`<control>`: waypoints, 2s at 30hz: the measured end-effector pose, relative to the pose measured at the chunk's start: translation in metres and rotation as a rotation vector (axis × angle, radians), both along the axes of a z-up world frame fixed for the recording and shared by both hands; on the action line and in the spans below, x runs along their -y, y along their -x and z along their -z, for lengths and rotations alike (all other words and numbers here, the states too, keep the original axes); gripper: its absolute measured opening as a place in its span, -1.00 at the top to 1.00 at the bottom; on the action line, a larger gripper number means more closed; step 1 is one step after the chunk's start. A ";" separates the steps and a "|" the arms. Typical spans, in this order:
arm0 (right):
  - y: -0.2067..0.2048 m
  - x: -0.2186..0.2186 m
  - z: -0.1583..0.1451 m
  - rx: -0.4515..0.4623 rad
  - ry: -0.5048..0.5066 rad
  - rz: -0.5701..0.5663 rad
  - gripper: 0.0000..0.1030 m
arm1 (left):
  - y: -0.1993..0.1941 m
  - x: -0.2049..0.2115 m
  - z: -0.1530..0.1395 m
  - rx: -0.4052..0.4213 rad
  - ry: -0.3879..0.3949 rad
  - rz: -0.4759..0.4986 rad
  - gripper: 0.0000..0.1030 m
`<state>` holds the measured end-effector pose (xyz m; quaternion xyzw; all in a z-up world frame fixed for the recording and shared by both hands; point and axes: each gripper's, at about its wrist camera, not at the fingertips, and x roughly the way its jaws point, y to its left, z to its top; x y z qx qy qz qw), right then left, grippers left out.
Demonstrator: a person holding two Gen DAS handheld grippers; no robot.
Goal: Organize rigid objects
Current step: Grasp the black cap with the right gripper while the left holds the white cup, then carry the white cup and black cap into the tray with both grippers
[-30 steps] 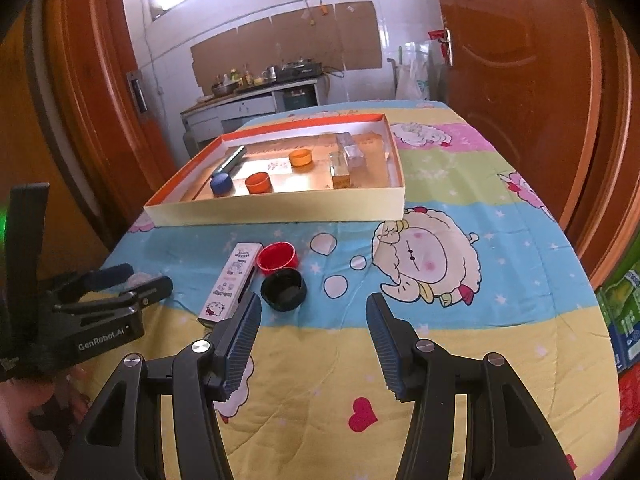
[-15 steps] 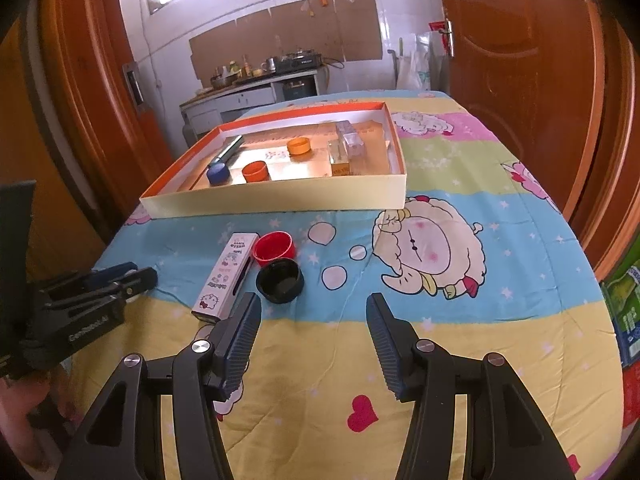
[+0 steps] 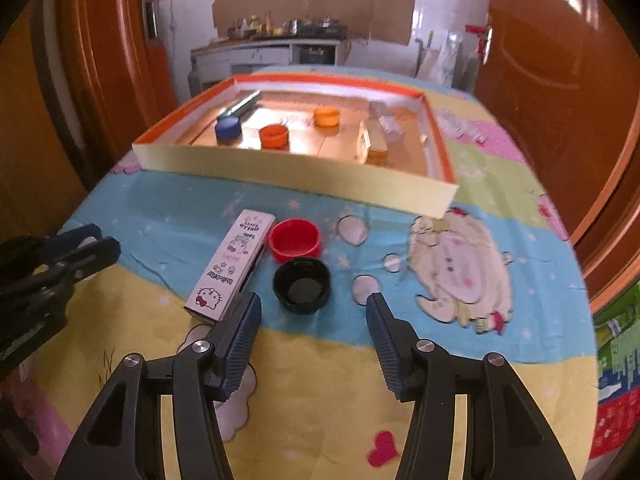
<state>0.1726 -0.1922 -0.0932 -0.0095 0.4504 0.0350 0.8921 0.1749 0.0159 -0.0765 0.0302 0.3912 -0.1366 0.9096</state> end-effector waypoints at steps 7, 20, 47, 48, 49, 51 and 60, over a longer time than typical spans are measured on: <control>-0.007 0.005 -0.001 0.014 -0.037 0.004 0.41 | 0.001 -0.006 -0.002 0.001 0.030 0.011 0.41; 0.015 0.012 -0.058 0.142 -0.050 -0.039 0.41 | -0.005 0.000 -0.049 0.088 0.049 0.045 0.41; -0.152 0.024 -0.051 0.012 -0.115 -0.131 0.41 | -0.185 0.063 -0.058 -0.012 0.092 0.052 0.42; -0.156 0.024 -0.044 0.006 -0.126 -0.135 0.41 | -0.189 0.064 -0.054 -0.020 0.089 0.049 0.42; -0.158 0.024 -0.039 0.000 -0.133 -0.137 0.41 | -0.194 0.064 -0.049 -0.028 0.088 0.046 0.42; -0.160 0.024 -0.032 -0.008 -0.131 -0.150 0.41 | -0.204 0.066 -0.038 -0.050 0.088 0.041 0.42; -0.164 0.017 -0.017 -0.028 -0.109 -0.177 0.41 | -0.219 0.073 -0.011 -0.081 0.015 0.033 0.42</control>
